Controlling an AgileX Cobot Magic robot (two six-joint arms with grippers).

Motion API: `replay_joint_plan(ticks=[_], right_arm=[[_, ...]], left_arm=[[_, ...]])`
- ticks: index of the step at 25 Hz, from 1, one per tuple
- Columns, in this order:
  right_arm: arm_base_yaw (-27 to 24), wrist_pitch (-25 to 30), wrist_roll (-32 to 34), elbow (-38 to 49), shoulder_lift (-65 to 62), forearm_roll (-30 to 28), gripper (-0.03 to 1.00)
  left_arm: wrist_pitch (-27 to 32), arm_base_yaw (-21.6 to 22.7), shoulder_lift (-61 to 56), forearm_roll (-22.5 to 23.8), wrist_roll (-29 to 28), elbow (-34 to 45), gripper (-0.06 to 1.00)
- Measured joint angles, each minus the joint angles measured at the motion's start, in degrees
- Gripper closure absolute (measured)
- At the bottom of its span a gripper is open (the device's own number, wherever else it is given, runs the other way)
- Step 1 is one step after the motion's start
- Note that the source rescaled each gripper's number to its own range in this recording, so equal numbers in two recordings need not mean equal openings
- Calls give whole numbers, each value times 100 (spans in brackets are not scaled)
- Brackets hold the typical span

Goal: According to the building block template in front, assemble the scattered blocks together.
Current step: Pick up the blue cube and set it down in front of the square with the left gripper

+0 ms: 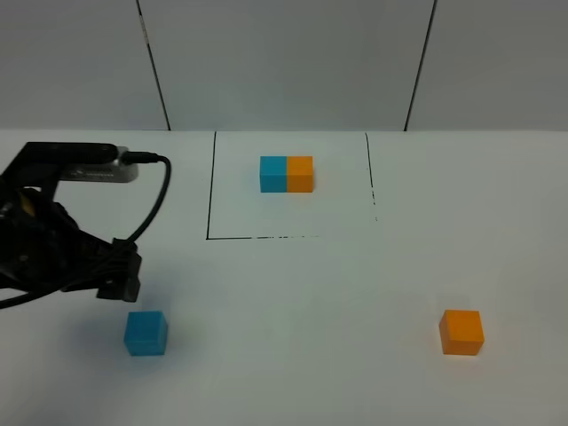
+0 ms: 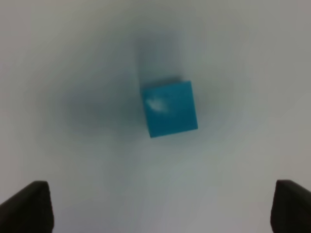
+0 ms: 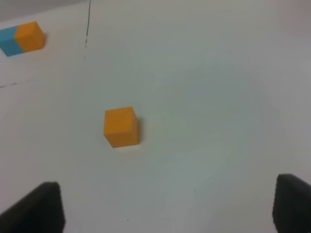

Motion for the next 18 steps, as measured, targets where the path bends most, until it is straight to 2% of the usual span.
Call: replay_joint_plan(ticks=[3,6,12,18], right_arm=[[0,0,0,0,0,0,25],[0,0,0,0,0,0,25],[0,0,0,0,0,0,25],[0,0,0,0,0,0,25]], left_arm=[[41,-336,423,341,-316,-204,6],[165,-492,773,570,-628,-227,6],[289,-498,1089,656,-1290,-227,6],[-40,-493,1115,564,-1353,-227,7]])
